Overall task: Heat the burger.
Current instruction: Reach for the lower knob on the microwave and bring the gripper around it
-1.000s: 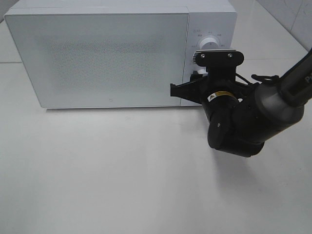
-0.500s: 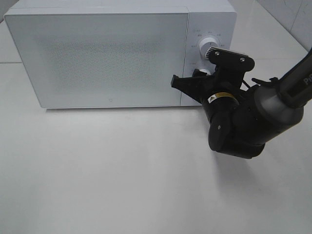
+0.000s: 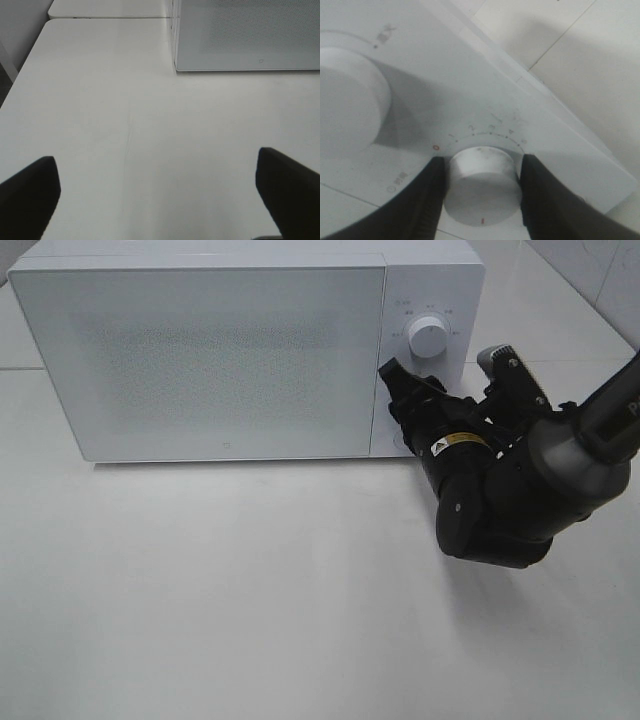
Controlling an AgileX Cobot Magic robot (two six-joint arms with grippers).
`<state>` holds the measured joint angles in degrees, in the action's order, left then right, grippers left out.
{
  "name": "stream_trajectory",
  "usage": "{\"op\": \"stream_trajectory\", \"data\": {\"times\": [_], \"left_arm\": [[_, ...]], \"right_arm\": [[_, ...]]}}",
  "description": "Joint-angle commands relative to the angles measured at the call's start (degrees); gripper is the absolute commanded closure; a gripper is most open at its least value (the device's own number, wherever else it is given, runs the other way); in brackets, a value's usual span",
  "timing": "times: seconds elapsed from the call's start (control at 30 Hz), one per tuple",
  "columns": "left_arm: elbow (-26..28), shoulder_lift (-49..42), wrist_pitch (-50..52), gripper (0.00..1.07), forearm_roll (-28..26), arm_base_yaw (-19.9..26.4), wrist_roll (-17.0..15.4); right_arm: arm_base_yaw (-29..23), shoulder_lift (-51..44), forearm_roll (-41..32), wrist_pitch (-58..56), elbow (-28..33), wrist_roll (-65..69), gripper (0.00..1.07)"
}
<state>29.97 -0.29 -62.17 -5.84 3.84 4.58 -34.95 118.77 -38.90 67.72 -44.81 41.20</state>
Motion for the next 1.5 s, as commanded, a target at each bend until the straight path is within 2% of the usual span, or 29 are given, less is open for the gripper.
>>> {"op": "stream_trajectory", "data": {"times": [0.03, 0.5, 0.8, 1.33, 1.47, 1.5], "left_arm": [[-0.23, -0.34, 0.69, 0.07, -0.29, 0.00, -0.23], [-0.23, -0.34, 0.69, 0.07, -0.29, 0.00, -0.23], [-0.23, -0.34, 0.69, 0.07, -0.29, 0.00, -0.23], [-0.23, -0.34, 0.69, 0.07, -0.29, 0.00, -0.23], [-0.23, -0.34, 0.69, 0.07, -0.29, 0.00, -0.23], [-0.23, -0.34, 0.69, 0.07, -0.29, 0.00, -0.23]], "right_arm": [[-0.34, -0.52, 12.66, 2.35, -2.18, 14.50, 1.03], [-0.34, -0.52, 12.32, 6.76, -2.18, 44.52, 1.03], [-0.34, -0.52, 12.20, 7.33, -2.18, 45.03, 1.03], [-0.34, -0.52, 7.91, 7.96, -2.18, 44.52, 0.96], [-0.34, -0.52, 4.64, 11.80, -2.12, 41.25, 0.88], [-0.34, -0.57, 3.78, 12.38, -2.12, 39.94, 0.83]]}}
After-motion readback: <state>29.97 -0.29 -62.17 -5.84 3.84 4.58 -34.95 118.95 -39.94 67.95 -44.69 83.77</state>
